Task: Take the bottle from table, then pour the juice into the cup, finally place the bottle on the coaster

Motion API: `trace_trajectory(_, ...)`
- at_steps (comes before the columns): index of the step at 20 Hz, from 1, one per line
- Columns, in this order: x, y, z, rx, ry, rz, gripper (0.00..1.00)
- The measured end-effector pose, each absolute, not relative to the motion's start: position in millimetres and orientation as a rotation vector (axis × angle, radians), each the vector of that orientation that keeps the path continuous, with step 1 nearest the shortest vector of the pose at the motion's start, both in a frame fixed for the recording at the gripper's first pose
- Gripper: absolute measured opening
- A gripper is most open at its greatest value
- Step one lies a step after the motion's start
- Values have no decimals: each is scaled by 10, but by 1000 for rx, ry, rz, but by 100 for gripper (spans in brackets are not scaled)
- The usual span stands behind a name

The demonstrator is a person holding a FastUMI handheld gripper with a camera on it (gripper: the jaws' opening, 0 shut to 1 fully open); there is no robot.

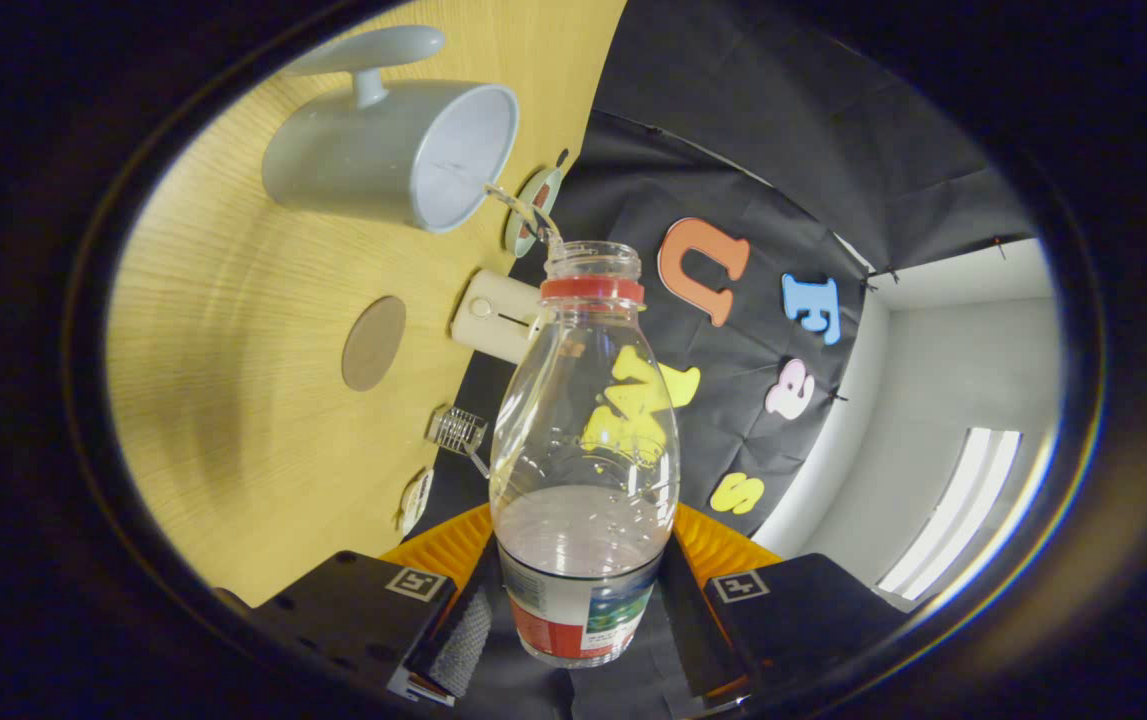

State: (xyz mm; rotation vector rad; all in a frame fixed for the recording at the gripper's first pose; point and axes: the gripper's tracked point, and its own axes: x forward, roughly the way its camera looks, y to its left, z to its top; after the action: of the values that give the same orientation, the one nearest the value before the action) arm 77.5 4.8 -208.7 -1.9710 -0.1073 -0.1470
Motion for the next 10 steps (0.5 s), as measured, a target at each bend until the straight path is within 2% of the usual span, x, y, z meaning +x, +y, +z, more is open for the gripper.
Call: trace_trajectory(10,683,173,-1883,-1999,-155,-167,81)
